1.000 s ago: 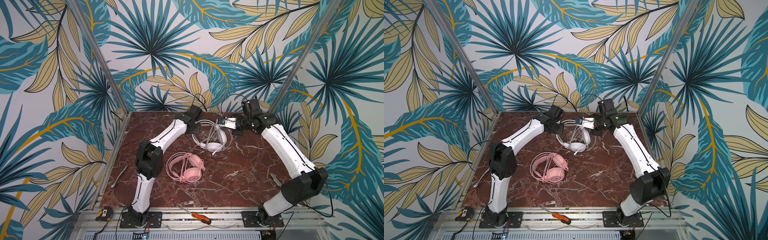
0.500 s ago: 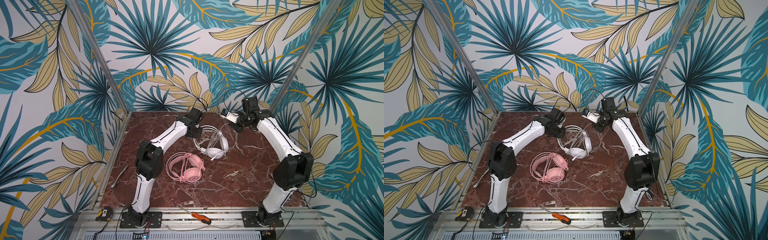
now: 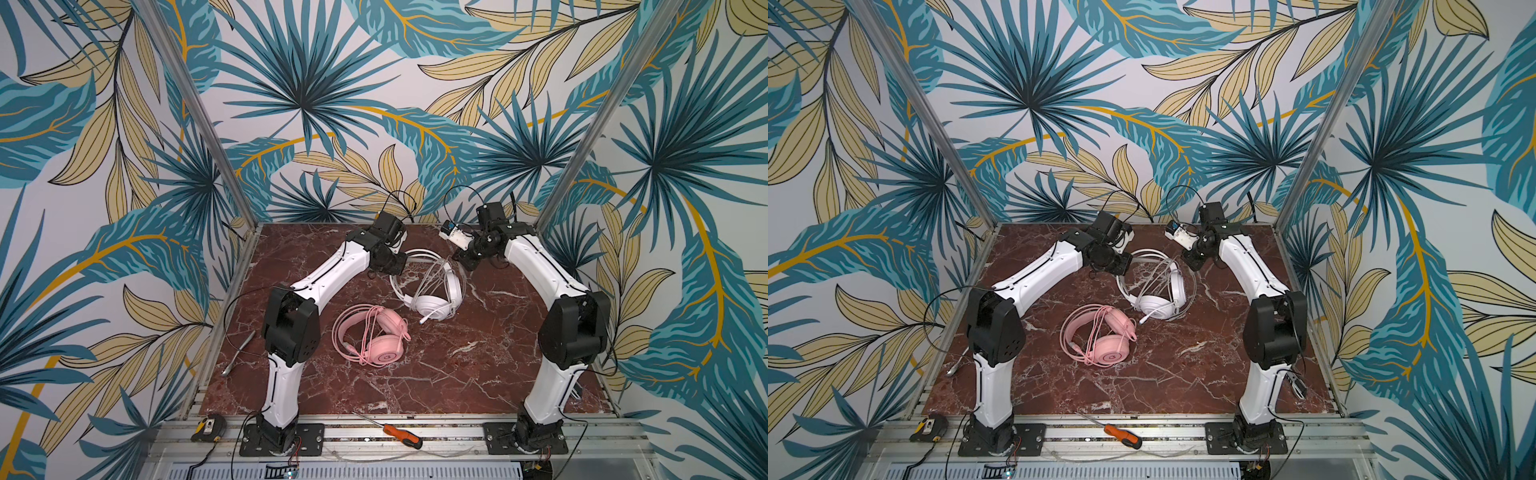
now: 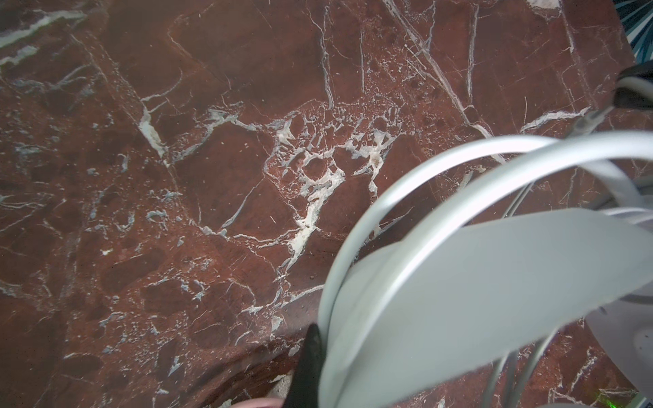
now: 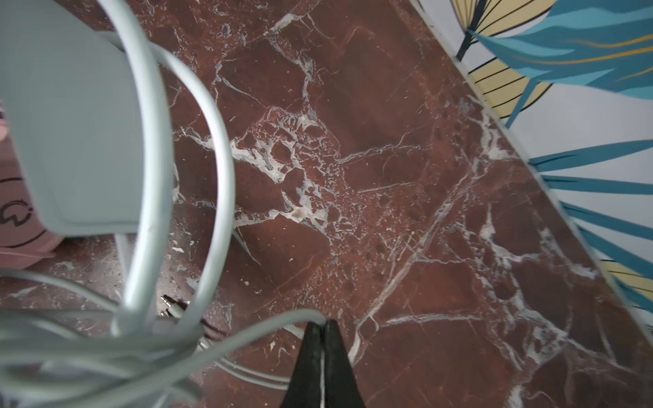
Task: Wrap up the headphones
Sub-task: 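Loop the grey cable around the white headset with the right gripper, then release the cable and lower the right gripper toward the cable plugs on the table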
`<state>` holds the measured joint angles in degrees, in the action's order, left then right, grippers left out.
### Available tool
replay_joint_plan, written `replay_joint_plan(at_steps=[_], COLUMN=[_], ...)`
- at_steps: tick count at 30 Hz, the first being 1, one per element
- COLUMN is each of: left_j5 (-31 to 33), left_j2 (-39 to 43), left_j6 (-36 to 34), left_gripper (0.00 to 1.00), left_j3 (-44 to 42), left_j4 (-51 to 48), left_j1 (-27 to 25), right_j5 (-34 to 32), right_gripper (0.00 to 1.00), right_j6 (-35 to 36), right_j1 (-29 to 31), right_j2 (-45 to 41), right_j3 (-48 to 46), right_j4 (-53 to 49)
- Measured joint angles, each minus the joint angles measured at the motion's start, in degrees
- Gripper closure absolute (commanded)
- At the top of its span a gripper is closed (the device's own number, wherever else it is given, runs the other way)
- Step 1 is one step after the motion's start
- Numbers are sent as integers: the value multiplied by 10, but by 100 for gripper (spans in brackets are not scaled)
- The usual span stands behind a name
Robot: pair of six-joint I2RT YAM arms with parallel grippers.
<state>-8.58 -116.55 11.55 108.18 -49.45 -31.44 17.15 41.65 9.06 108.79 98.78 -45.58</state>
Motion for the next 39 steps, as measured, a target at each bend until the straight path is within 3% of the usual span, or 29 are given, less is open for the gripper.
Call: replay_joint_plan(at_steps=[10, 19, 24, 28, 39], left_j5=[-24, -66, -83, -89, -88], left_j2=[-2, -10, -12, -22, -60], left_j6=[16, 36, 47, 57, 83], left_gripper=[100, 100, 100, 100, 100], left_j3=[-17, -42, -42, -42, -42], left_j4=[-1, 1, 13, 22, 24], left_j1=[6, 22, 26, 28, 45], right_j5=[47, 48, 29, 0, -111], right_gripper=[100, 82, 64, 57, 52], right_j6=[-102, -195, -223, -233, -228], right_j1=[-1, -2, -5, -5, -23], right_j2=[34, 40, 34, 4, -171], right_j3=[-19, -90, -120, -151, -278], right_j4=[-3, 48, 75, 96, 160])
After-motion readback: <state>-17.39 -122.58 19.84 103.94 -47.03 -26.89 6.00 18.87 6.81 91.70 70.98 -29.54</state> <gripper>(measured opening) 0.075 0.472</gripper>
